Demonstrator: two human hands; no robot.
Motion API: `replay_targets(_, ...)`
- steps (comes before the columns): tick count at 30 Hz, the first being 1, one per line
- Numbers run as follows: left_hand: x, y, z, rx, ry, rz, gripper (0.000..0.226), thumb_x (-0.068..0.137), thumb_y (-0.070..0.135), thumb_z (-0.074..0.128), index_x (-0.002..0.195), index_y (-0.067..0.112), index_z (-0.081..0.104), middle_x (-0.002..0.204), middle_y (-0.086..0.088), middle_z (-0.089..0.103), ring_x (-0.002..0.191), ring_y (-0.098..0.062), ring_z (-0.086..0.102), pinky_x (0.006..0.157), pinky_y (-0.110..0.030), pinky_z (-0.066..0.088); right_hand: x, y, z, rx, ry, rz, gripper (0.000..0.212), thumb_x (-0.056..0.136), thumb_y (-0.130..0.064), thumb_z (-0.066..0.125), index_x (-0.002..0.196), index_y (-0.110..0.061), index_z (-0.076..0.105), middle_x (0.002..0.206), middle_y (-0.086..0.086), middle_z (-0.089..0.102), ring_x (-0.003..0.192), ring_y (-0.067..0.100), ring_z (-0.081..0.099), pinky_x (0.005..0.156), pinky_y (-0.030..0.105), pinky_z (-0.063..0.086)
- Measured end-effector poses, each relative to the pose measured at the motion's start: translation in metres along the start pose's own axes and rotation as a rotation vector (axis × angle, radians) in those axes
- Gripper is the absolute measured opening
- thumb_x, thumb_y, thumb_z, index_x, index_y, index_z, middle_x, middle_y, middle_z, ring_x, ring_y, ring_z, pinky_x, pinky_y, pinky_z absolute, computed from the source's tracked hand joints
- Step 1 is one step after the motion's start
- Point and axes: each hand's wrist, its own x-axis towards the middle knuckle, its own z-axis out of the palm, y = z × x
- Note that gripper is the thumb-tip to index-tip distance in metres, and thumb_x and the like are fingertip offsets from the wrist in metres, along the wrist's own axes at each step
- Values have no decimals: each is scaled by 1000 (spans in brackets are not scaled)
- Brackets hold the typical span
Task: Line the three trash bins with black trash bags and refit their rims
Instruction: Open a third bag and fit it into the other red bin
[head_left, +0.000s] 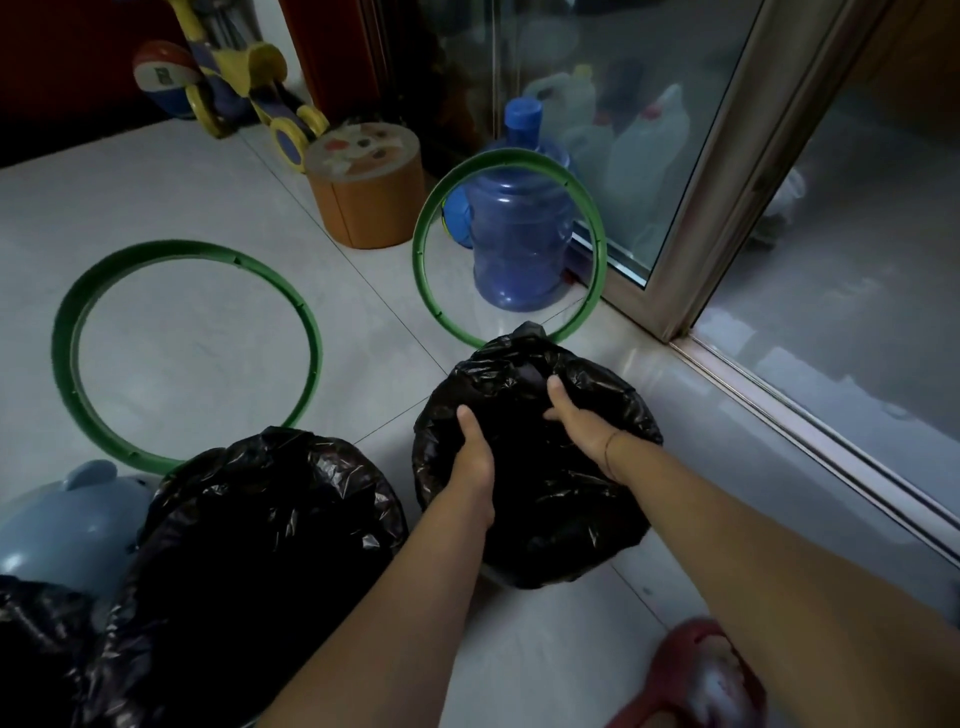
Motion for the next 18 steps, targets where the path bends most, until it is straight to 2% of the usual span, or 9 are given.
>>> replay_targets(3,15,-11,2,5,34,48,130,44,101,31,142,16,42,136,-12,53,120,-34,53,103,-49,42,3,0,0,-8,3,4,92,80,-80,14,144,-20,40,151,11,36,137,28,35,116,42,22)
replay_targets(4,13,-13,3,35,43,69,133,42,101,31,145,17,36,140,-10,50,123,-33,50,104,-49,41,1,0,0,-19,3,-5,91,80,-81,14,144,-21,40,151,10,37,137,28,35,117,43,22)
replay_targets(6,-1,-11,7,93,32,136,113,61,94,29,139,14,44,135,-7,54,119,-29,53,104,-46,41,-1,0,1,-4,30,-63,86,83,-77,13,142,-22,43,148,8,42,135,26,38,115,41,24)
replay_targets(8,-18,-3,12,108,1,182,84,82,78,23,118,11,59,116,-7,64,105,-23,59,98,-41,46,-3,-3,4,38,72,-139,83,86,-73,11,136,-20,51,137,8,52,129,25,46,109,38,30)
replay_targets(11,-16,-5,19,58,-5,91,70,92,67,21,107,10,59,103,-9,63,91,-23,60,81,-37,49,-5,-1,21,162,41,-115,82,86,-73,15,116,-14,64,111,11,66,108,26,60,104,43,41)
replay_targets(12,-19,-3,19,13,-23,46,69,91,68,22,107,11,59,102,-11,63,90,-25,60,79,-37,50,-6,2,27,184,-1,-60,81,86,-73,18,116,-13,64,115,13,65,108,27,59,104,44,41)
replay_targets(13,-18,-1,17,-8,-18,28,74,89,71,22,109,11,60,105,-13,64,93,-28,61,83,-40,50,-8,6,33,165,-48,2,80,87,-72,20,125,-13,59,128,13,59,117,28,55,107,42,38)
replay_targets(15,9,-4,12,20,30,51,97,73,86,24,120,9,60,117,-13,64,104,-33,61,96,-46,48,-7,15,38,30,-100,126,78,89,-70,21,144,-17,37,152,11,35,138,28,35,112,40,27)
replay_targets(18,70,-27,1,61,109,-1,134,28,101,28,124,15,60,116,-15,66,103,-37,63,96,-50,48,-3,20,36,-99,-99,217,82,88,-71,21,149,-17,25,158,11,21,144,29,22,116,40,20)
